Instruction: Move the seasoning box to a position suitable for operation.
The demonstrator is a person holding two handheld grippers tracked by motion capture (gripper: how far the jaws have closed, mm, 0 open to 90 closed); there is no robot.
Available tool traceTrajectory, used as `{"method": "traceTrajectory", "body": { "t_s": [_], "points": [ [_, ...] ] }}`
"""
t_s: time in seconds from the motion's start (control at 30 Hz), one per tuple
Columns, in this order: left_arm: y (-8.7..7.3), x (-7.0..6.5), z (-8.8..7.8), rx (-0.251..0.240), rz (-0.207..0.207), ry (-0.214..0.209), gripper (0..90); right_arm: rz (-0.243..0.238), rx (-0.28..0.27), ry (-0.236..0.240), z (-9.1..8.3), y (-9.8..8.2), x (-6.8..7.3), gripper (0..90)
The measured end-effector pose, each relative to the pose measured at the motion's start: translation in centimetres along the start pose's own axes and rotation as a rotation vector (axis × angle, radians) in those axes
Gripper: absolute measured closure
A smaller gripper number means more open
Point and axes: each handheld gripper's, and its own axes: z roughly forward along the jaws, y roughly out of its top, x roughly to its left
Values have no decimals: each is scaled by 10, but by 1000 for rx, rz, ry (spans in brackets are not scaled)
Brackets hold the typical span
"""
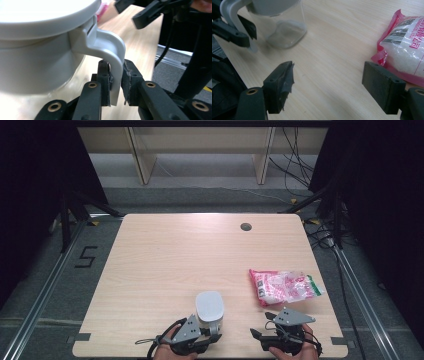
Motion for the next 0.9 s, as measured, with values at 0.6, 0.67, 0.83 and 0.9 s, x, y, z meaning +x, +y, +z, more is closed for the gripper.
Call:
{"method": "traceTrajectory", "body": {
  "t_s": [0.6, 0.67, 0.83, 0.9],
  "points": [
    [-11, 36, -35, -22, -38, 134, 694, 6, 11, 2, 2, 0, 1, 261],
    [-11, 38, -36, -30, -46, 139, 689, -6, 10, 11, 3, 0, 0, 261],
    [-10, 52, -39, -34, -55, 170, 679, -2, 11, -2, 2, 0, 1, 261],
    [-9, 56, -40, -36, -65, 182, 676, -2, 18, 26, 3, 0, 0, 261]
  ]
}}
